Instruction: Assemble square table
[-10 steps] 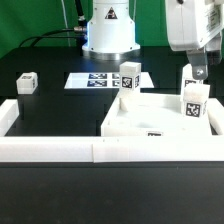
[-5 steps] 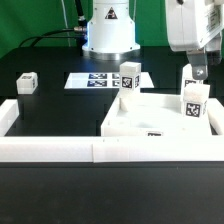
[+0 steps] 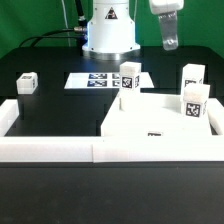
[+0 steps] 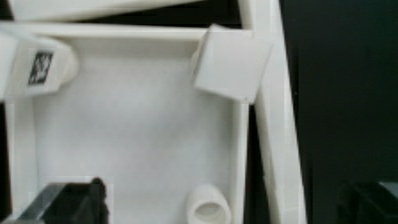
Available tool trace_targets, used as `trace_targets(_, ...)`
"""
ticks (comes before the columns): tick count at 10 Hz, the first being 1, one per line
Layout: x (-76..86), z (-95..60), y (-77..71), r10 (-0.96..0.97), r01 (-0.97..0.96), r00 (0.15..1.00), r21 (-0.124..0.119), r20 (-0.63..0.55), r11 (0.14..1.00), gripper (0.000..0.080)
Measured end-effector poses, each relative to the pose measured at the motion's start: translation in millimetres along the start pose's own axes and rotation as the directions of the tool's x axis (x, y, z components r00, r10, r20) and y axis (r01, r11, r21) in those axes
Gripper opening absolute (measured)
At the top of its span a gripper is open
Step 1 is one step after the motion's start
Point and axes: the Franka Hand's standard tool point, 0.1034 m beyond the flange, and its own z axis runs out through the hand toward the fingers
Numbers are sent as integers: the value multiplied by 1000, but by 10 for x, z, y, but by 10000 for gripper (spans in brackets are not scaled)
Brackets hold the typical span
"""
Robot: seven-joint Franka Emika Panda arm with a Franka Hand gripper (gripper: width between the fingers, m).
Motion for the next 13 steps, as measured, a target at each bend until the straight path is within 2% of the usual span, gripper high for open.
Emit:
trace_targets(1,51,-22,6,-72,72,997,1,-5,997,649)
trace_targets(2,19,21,-24,-146,146,989,-4,-13,989,649)
trace_targets(6,38,31,-15,-367,367,930,-11,-13,930,649)
trace_targets(8,56,31,-8,-517,517,856,-15,-13,856,649)
trace_targets(9,189,-9,75,-614,615,788,5,-35,789,649)
trace_targets(10,457,-54,319,-721,722,691,6,-55,692,649)
trace_targets(11,788,-54,555,-781,783,620,-7,-79,622,649)
trace_targets(13,1472,33,994,-908,907,405,-73,-111,414,649)
